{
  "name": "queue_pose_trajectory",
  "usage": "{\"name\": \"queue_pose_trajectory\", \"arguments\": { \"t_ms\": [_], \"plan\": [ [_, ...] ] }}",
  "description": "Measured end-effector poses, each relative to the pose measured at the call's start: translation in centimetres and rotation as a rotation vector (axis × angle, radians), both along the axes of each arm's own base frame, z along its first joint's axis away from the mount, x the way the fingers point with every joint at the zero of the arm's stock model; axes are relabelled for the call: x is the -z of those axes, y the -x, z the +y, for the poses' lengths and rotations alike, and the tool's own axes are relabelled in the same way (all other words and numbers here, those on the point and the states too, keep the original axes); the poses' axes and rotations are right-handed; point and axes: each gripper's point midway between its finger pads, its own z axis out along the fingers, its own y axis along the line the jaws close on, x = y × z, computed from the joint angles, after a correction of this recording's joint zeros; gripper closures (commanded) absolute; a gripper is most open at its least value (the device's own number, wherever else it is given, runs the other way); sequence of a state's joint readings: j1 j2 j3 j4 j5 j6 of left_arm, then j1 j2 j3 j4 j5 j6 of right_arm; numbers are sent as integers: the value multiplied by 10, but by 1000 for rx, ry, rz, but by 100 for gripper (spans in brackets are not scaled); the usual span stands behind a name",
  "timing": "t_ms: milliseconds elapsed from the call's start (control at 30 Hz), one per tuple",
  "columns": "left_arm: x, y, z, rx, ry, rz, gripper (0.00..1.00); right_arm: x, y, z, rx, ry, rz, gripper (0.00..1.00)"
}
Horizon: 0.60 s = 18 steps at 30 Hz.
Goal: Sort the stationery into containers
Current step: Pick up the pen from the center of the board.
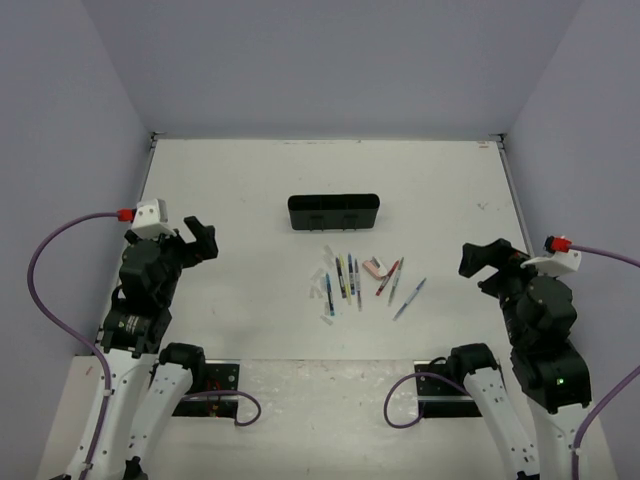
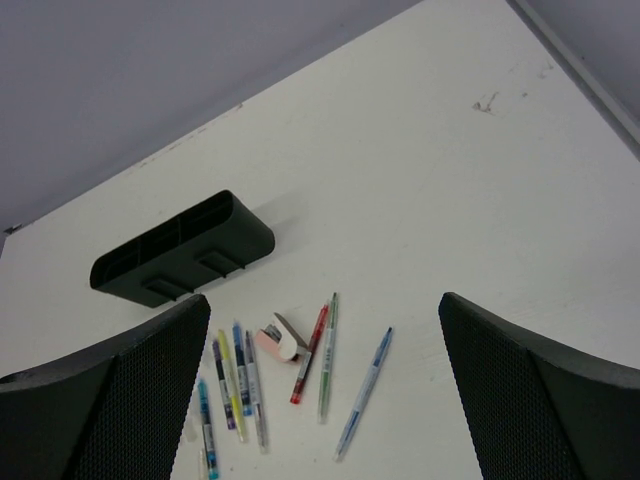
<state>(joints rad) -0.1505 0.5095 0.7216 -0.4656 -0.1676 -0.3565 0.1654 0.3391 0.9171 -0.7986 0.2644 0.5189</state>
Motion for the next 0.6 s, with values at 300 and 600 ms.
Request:
{"name": "queue_pose_trajectory", "arguments": {
  "t_ms": [300, 600],
  "plan": [
    [-2, 2, -2, 12, 4, -9, 0, 27, -23, 23, -94, -52, 11, 1],
    [-1, 3, -8, 45, 10, -10, 0, 122, -71, 28, 16, -99, 415, 1]
  ]
}}
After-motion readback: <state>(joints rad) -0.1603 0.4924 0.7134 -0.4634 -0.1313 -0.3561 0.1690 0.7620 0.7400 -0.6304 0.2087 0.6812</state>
